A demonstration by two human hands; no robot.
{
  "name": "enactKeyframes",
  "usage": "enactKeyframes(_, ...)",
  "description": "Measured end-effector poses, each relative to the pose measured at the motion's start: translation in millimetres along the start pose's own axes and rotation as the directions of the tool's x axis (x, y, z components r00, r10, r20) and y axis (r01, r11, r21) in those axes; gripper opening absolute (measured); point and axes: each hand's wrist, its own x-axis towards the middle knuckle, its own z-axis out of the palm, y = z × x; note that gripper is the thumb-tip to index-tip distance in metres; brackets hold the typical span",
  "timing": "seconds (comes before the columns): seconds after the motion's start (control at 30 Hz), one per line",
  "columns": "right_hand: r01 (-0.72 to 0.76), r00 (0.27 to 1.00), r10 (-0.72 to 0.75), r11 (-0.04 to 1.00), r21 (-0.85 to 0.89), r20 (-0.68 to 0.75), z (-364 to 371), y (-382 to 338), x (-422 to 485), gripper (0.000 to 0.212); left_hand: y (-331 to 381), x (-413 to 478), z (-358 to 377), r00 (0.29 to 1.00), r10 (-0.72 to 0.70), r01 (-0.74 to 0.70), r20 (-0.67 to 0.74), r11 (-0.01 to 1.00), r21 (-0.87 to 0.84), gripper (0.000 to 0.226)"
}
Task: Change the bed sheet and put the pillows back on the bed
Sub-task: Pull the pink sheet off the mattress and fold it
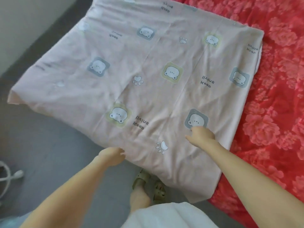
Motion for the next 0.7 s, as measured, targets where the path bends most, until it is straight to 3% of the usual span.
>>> enactKeyframes(0.1, 0.143, 0.986, -0.142, 0.990, 0.007, -0.085, -43.9, -58.9, -21.3, 0.037, -49.6, -50.3, -7.6, 0.977, -0.124, 0.104, -0.172, 0.987, -0.121, 0.033)
enactKeyframes(0.2, 0.262, 0.955, -0.261, 0.965, -0.012, -0.139, -83.2, -126.6, -44.5, 0.019, -105.1, -90.3, -21.1, 0.907, -0.277, 0.171, -0.318, 0.931, -0.322, 0.028)
enactKeyframes(0.33, 0.374, 0.902, -0.379, 0.925, -0.062, -0.206, -122.4, -225.9, -74.4, 0.027, -174.7, -131.2, -52.1, 0.792, -0.433, 0.142, -0.430, 0.817, -0.559, 0.018)
enactKeyframes(0.4, 0.433, 0.865, -0.440, 0.898, -0.083, -0.242, -138.7, -276.9, -83.3, 0.021, -210.2, -148.7, -75.1, 0.748, -0.462, 0.089, -0.476, 0.780, -0.619, 0.017)
enactKeyframes(0.53, 0.499, 0.812, -0.486, 0.865, -0.048, -0.323, -161.6, -379.9, -91.7, 0.031, -296.8, -180.1, -125.6, 0.683, -0.460, -0.012, -0.568, 0.771, -0.637, 0.019)
enactKeyframes(0.7, 0.470, 0.842, -0.406, 0.875, 0.116, -0.355, -183.3, -498.5, -93.7, 0.026, -419.5, -217.4, -197.1, 0.630, -0.384, -0.097, -0.675, 0.824, -0.559, 0.021)
